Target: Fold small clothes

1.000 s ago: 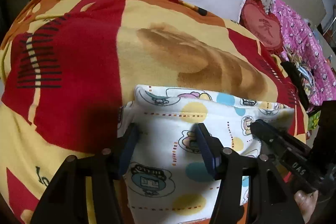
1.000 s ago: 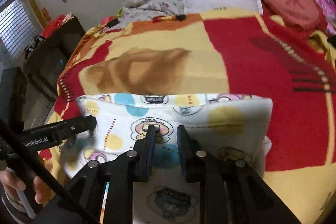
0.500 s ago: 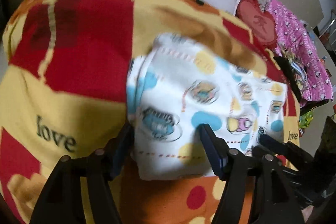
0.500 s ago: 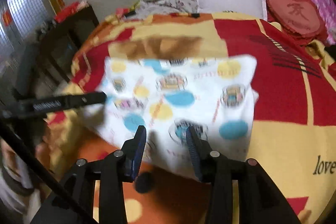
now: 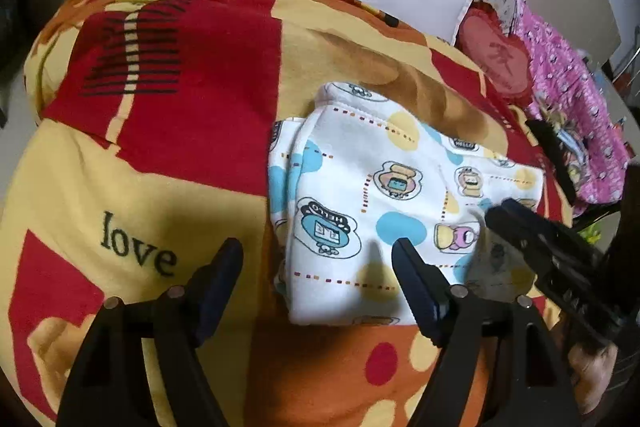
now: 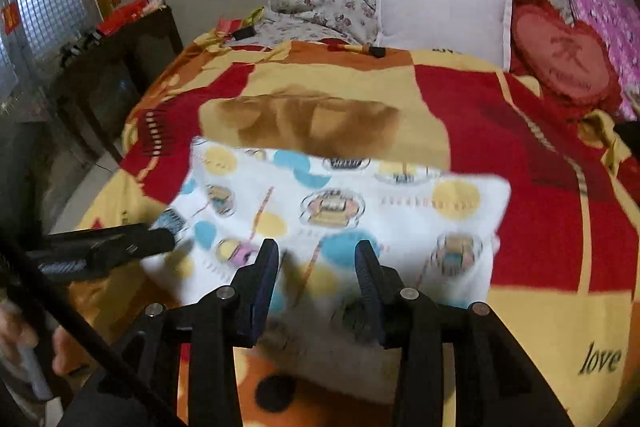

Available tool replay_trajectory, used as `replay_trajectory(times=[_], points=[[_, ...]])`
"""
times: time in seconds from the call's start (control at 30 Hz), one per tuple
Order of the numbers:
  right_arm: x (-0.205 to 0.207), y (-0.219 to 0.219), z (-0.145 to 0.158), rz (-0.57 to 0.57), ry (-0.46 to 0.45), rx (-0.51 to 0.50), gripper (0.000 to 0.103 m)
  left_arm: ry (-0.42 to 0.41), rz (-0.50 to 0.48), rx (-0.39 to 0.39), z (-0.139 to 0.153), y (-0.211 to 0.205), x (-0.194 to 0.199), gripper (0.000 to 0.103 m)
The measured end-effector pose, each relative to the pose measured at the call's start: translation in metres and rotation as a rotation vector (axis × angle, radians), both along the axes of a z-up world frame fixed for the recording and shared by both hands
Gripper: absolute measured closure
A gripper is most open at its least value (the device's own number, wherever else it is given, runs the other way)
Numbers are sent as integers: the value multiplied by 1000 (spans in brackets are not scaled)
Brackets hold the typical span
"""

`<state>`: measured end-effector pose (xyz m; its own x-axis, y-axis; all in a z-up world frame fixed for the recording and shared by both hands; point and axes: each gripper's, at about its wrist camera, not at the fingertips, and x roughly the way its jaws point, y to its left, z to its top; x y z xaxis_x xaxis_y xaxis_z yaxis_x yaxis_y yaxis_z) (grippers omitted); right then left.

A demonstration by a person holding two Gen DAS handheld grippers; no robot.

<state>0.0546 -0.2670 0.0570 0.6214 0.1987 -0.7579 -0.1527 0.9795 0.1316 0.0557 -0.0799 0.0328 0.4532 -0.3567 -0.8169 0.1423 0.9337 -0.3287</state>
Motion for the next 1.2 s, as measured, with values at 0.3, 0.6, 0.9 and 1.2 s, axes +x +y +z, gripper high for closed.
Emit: replay_trajectory(times=[0.3, 0.6, 0.9, 1.2], points=[[7, -8, -11, -22, 25, 89, 60, 6, -12, 32, -9, -5, 0, 26], [20, -6, -30, -23, 58, 83, 60, 31, -13, -20, -18, -10, -2, 16], [21, -31, -34, -32, 73, 254, 60, 20, -53, -174, -11, -6, -3, 76], [21, -54, -44, -69, 99, 483, 60, -151, -220, -144, 62, -48, -27, 77]])
